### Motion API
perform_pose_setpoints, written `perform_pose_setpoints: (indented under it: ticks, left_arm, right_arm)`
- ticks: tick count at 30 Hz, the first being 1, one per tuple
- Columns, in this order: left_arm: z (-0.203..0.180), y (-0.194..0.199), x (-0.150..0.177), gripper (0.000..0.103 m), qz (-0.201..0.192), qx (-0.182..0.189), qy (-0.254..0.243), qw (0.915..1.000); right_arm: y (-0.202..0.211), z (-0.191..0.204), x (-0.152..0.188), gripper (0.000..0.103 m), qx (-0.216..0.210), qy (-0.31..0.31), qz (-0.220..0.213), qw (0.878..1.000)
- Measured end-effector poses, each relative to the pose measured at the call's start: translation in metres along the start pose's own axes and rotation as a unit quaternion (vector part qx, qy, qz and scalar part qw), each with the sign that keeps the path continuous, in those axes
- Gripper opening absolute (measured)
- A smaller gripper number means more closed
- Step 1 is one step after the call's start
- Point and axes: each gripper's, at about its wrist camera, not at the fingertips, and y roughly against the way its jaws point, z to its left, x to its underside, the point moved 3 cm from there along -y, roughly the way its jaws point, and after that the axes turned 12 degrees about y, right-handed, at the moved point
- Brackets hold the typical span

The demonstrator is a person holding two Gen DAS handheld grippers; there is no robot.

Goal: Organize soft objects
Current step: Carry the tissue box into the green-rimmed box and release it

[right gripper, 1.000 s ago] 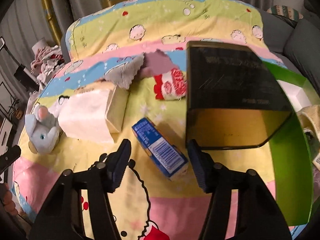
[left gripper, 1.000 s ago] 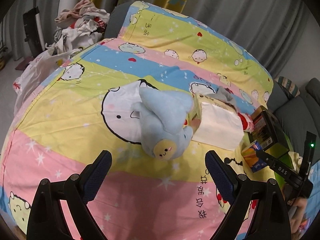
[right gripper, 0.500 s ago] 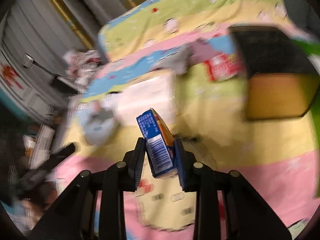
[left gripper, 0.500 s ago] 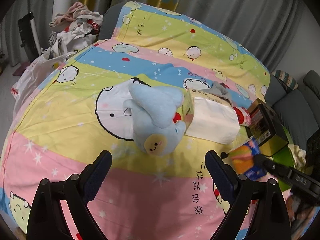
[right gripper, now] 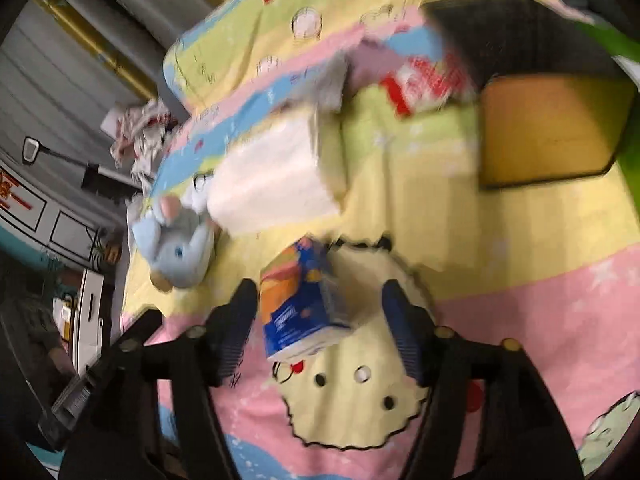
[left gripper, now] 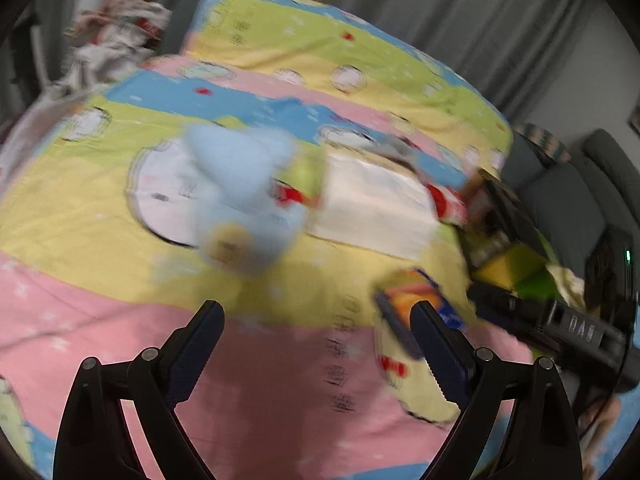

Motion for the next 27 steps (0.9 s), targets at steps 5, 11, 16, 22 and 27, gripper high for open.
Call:
perform_pose_setpoints:
  ticks: [5,11,16,22,27]
  left_arm:
    - [-0.026,-0.023,0.019,0.081,0.040,0.044,-0.018,0.9981]
    - [-0.039,-0.055,0.033,0.054,0.101,0.090,-0.001,0.9907]
    - [-0.041,-0.057,0.033,0.045,0.103,0.105,0.002,0.9892]
    - [-0.071,-0.035,0.027,0.045,0.072,0.137,-0.031,0.9875]
    - [-0.129,-0.021,0.034,0.045,0.047,0.169,-0.091,0.9804]
  right_arm:
    - [0.004,-0.002,-0.009,0.069,-0.028,0.019,-0.016,0.999]
    - [-0.035,0.012,-0.004,0.057,-0.042,0.058,0.033,0.997]
    - [-0.047,0.009,0.001,0.038,-0.030,0.058,0.048,0.997]
    - [-0.005,0.007,-0.006,0.037,-0.021,0.062,-0.008,0.998]
    - [0.048,-0.014,-0.015,0.039,0.010,0.054,-0.072,0.996]
